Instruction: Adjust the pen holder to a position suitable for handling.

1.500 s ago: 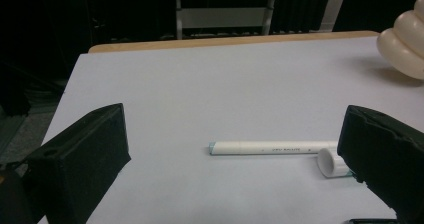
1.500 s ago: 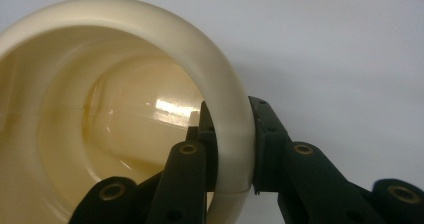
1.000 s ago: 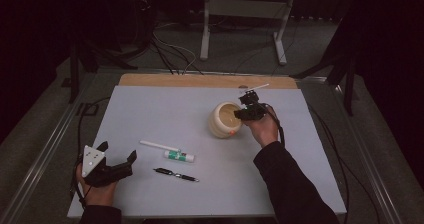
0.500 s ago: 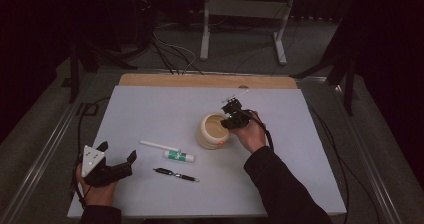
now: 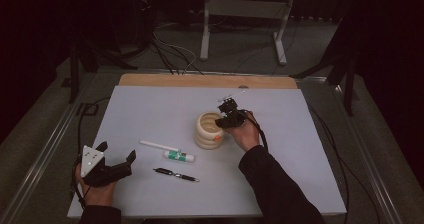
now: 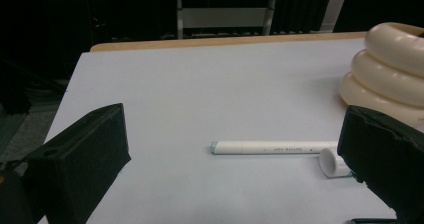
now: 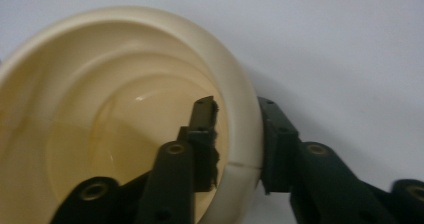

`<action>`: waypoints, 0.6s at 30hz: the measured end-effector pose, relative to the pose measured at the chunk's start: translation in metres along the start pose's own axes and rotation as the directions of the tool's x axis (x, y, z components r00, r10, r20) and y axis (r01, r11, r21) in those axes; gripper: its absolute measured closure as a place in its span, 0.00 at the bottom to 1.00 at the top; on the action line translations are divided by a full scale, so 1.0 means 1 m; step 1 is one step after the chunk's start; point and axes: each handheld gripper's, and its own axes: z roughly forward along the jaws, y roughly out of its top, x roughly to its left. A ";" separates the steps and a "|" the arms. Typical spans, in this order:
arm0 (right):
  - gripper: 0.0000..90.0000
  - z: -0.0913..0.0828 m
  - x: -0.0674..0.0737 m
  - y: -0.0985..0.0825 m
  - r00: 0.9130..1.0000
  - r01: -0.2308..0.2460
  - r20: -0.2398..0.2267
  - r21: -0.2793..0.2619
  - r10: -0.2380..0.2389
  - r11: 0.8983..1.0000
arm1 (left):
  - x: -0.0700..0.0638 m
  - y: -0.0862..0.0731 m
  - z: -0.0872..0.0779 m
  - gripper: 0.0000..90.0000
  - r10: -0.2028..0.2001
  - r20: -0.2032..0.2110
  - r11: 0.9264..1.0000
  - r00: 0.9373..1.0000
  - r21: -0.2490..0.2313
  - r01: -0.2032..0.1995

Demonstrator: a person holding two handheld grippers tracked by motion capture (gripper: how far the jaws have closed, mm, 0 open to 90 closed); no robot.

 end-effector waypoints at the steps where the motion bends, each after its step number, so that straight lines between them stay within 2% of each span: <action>1: 0.73 0.001 0.000 0.000 1.000 -0.008 -0.006 -0.006 0.008 1.000 | 0.000 0.000 0.000 0.01 -0.001 0.000 1.000 1.000 -0.001 0.001; 4: 0.63 0.004 0.001 0.000 0.999 -0.023 -0.029 -0.030 0.023 0.999 | 0.001 0.000 0.000 0.01 -0.004 -0.001 1.000 1.000 -0.002 0.004; 6: 0.48 0.004 0.002 0.000 0.999 -0.020 -0.029 -0.050 0.018 0.999 | 0.001 0.000 0.000 0.01 -0.006 -0.001 1.000 1.000 -0.001 0.006; 9: 0.34 0.001 0.000 0.000 0.999 -0.031 -0.041 -0.101 0.027 0.994 | 0.002 -0.001 -0.001 0.01 -0.009 -0.003 1.000 1.000 0.000 0.009; 11: 0.22 -0.005 -0.001 -0.001 0.998 -0.043 -0.050 -0.153 0.035 0.987 | 0.002 -0.001 -0.001 0.01 -0.009 -0.004 1.000 1.000 0.000 0.009; 15: 0.02 -0.018 -0.001 -0.005 0.998 -0.017 -0.063 -0.236 0.003 0.972 | 0.003 -0.001 -0.001 0.01 -0.011 -0.009 1.000 1.000 0.000 0.011; 18: 0.00 -0.027 -0.003 -0.011 0.999 0.000 -0.035 -0.281 -0.011 0.960 | 0.003 -0.001 -0.001 0.01 -0.011 -0.011 1.000 1.000 -0.001 0.011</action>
